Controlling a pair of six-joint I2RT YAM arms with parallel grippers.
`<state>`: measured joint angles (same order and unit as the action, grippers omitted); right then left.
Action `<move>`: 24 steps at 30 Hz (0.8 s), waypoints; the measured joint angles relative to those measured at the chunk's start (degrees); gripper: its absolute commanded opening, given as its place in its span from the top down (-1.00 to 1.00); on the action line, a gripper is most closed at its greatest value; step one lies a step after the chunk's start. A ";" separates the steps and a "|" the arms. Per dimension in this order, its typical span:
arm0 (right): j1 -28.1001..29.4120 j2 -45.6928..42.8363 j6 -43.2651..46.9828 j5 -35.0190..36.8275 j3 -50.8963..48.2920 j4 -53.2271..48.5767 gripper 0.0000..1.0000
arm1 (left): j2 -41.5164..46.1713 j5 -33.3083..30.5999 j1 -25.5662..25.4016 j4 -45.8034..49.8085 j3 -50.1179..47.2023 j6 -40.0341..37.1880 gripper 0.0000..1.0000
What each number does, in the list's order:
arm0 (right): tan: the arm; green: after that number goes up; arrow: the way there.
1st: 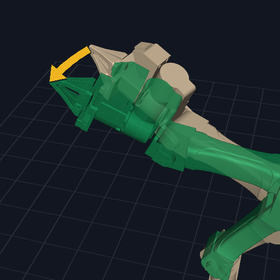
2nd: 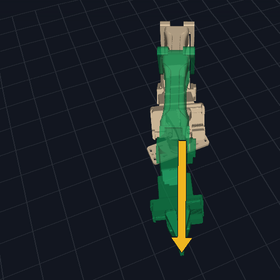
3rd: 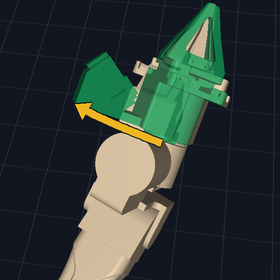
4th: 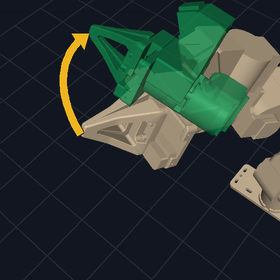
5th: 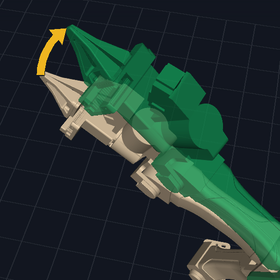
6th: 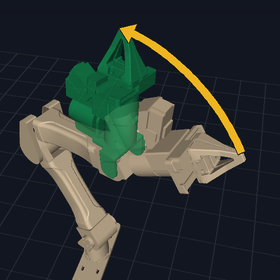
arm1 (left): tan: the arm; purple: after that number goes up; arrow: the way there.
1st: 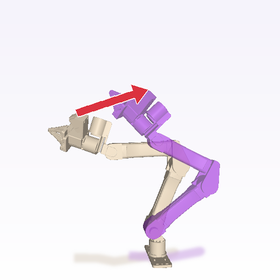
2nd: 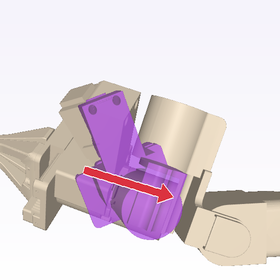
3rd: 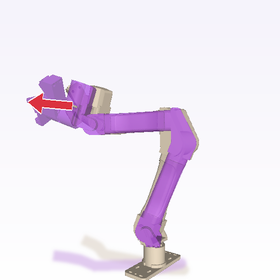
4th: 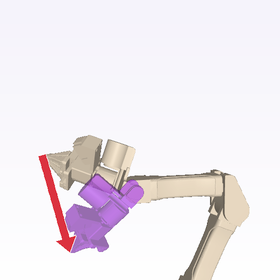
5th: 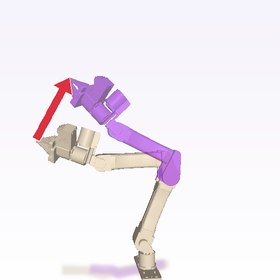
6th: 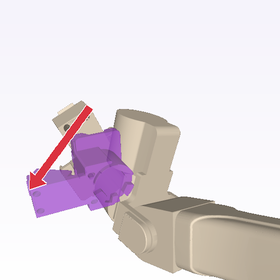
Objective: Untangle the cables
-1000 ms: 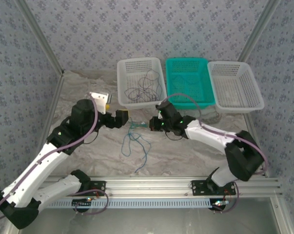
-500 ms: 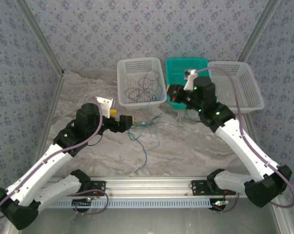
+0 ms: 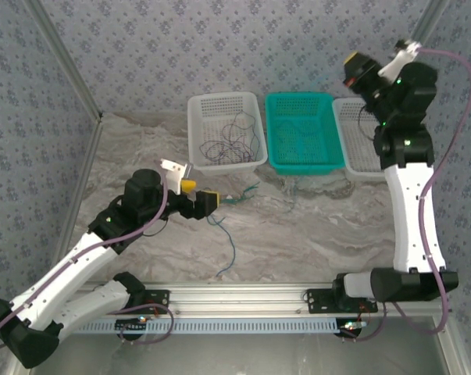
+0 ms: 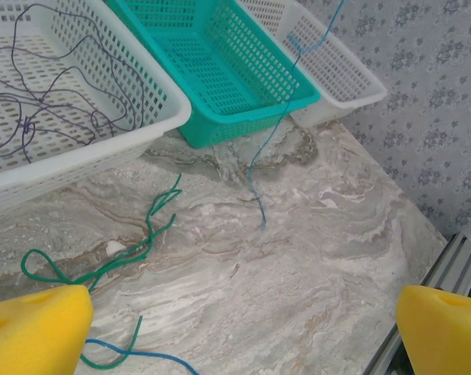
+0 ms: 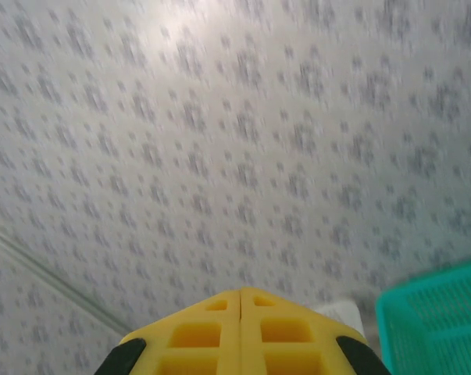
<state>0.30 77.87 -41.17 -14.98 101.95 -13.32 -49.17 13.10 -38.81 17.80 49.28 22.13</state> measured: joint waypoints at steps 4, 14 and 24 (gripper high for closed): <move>-1.18 6.32 -2.27 -0.50 11.87 1.92 1.00 | -0.20 0.83 0.00 -0.83 0.00 -0.17 -0.99; -3.78 27.08 -14.60 2.38 47.56 8.94 1.00 | -3.54 3.13 0.00 -1.73 0.70 -2.21 -0.99; -2.40 36.46 -13.46 4.50 44.04 11.52 1.00 | -6.78 4.11 0.00 -3.89 1.31 -3.17 -0.99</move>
<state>-2.11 114.32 -54.63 -10.48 145.99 -1.80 -55.94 17.21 -38.81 13.91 50.59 18.96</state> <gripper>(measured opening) 0.056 0.994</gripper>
